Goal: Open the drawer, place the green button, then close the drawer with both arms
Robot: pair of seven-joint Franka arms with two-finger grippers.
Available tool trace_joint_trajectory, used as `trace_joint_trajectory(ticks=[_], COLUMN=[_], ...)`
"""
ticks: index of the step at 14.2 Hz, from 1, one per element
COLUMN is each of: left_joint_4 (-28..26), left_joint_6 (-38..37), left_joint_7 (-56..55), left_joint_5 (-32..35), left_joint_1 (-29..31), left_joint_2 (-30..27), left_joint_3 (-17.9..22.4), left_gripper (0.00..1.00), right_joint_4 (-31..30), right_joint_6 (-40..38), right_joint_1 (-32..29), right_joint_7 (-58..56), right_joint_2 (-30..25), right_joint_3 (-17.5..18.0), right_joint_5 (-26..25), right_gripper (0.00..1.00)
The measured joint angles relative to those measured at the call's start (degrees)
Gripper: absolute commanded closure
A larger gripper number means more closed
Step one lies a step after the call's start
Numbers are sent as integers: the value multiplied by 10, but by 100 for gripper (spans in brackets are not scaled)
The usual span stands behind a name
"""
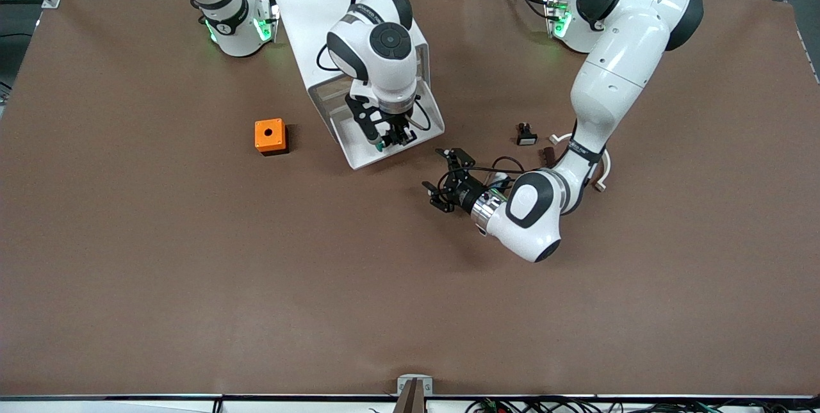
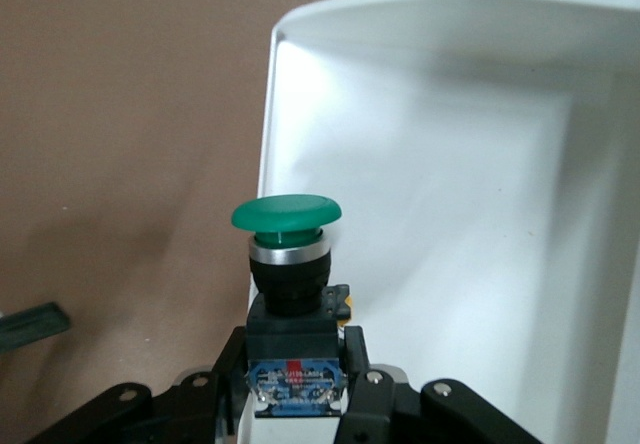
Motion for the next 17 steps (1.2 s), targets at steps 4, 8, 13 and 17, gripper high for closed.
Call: trace_joint_trajectory(ticks=[4,8,13,17], left_joint_4=[11,15,15,15], left_joint_6=[10,67,136,183], left_joint_7=[108,176,219,225], left_joint_5=[66,174,309,407], left_joint_1=[-16,-34,-63,-92], left_joint_2=[-18,-54,-74,-83], left_joint_3=[-1,-3,-4,-7], left_gripper=[0,0,0,0], right_joint_4=[0,14,71,113], right_joint_6=[2,-1,-102,-183], right_joint_1=[3,1,-52,-125], right_joint_7=[9,10,-107,-240], right_joint_2=[11,8,-20,-48], right_joint_3=[-2,-8,-15,-17], right_joint_5=[-2,-3,-4,-4], right_gripper=[0,0,0,0])
